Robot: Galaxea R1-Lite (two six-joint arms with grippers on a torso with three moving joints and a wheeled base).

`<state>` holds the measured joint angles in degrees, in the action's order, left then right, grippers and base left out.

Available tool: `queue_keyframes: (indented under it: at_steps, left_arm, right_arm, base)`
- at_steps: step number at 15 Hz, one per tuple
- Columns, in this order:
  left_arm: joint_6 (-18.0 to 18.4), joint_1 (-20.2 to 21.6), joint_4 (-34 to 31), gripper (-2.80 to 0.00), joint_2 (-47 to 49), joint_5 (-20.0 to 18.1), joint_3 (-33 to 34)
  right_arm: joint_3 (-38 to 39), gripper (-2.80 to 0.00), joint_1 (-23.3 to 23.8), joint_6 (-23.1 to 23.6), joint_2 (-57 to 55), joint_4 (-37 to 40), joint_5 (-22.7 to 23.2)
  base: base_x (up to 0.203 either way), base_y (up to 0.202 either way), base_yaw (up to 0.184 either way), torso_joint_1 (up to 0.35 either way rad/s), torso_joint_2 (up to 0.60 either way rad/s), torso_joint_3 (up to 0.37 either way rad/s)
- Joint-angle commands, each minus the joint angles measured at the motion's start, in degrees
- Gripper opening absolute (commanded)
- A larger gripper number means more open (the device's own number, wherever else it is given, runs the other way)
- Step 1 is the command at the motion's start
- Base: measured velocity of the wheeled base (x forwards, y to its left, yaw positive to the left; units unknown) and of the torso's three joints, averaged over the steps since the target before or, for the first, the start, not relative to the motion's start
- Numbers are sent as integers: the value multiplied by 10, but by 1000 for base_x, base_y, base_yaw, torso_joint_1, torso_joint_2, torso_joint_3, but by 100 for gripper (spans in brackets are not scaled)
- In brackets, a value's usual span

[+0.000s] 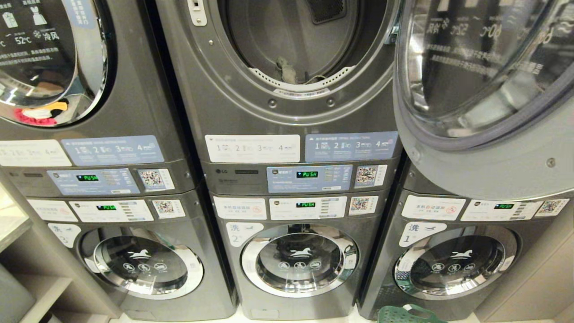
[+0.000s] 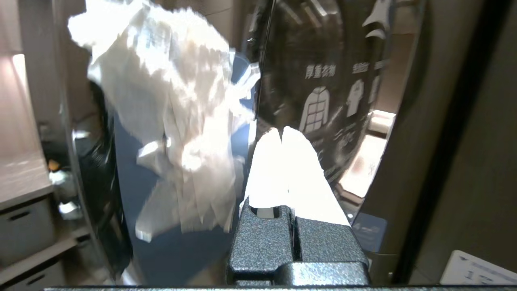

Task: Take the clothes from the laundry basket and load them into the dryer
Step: Close the dryer

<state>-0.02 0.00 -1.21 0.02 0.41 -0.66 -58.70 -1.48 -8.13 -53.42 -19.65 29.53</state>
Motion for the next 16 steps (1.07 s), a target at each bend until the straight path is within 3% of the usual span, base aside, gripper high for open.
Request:
queue_keyframes:
  at_steps: [1,7,10,16]
  left_arm:
    - [0,0,0,-280,0,0,0]
    - [0,0,1,-280,0,0,0]
    - [0,0,1,-280,0,0,0]
    - [-1,0,1,-280,0,0,0]
  right_arm:
    - [12,-280,-10,-1,2,-1,11]
    - [19,-280,-128,1,0,19,55]
    - [13,-280,-135,1,-31,26,88]
    - [-74,-280,-192,14,-145,24,90]
  base:
    - [0,0,0,0,0,0]
    - [0,0,0,0,0,0]
    - [0,0,0,0,0,0]
    - [0,0,0,0,0,0]
